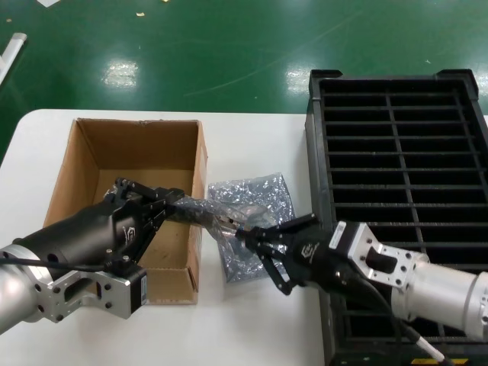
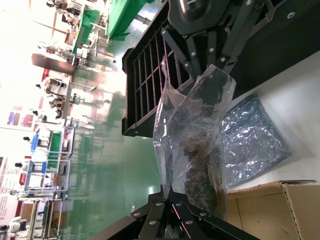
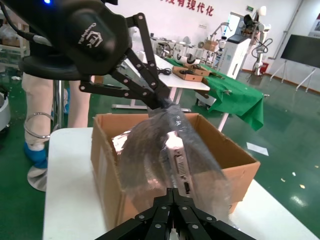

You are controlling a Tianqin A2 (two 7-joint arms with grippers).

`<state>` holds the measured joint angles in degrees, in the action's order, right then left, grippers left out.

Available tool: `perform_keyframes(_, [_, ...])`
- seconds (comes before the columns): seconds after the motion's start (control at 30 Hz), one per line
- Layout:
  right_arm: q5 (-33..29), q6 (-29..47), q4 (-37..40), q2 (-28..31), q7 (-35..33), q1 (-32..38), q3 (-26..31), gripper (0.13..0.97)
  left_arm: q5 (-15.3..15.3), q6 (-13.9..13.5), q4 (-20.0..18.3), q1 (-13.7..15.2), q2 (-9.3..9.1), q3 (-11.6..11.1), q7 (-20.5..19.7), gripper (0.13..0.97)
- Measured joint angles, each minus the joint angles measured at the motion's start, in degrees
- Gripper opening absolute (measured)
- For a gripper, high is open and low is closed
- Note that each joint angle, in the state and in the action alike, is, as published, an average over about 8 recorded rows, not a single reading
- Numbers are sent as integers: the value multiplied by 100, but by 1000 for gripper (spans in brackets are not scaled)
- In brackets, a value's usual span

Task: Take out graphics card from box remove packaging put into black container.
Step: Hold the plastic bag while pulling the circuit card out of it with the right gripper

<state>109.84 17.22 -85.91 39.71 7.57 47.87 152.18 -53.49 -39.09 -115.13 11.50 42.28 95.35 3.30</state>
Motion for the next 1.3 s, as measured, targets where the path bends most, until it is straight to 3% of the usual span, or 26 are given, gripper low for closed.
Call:
perform_keyframes(0.27, [-561, 513, 304, -383, 10, -282, -787, 154, 0, 0, 0, 0, 0, 0, 0, 138])
perform_keyframes(0.83, [-1214, 1249, 700, -1255, -169, -735, -1922, 332, 0, 0, 0, 0, 0, 0, 0, 138])
perform_keyframes(1.3, [-1601, 1410, 830, -1669, -167, -988, -2497, 233, 0, 0, 0, 0, 0, 0, 0, 138])
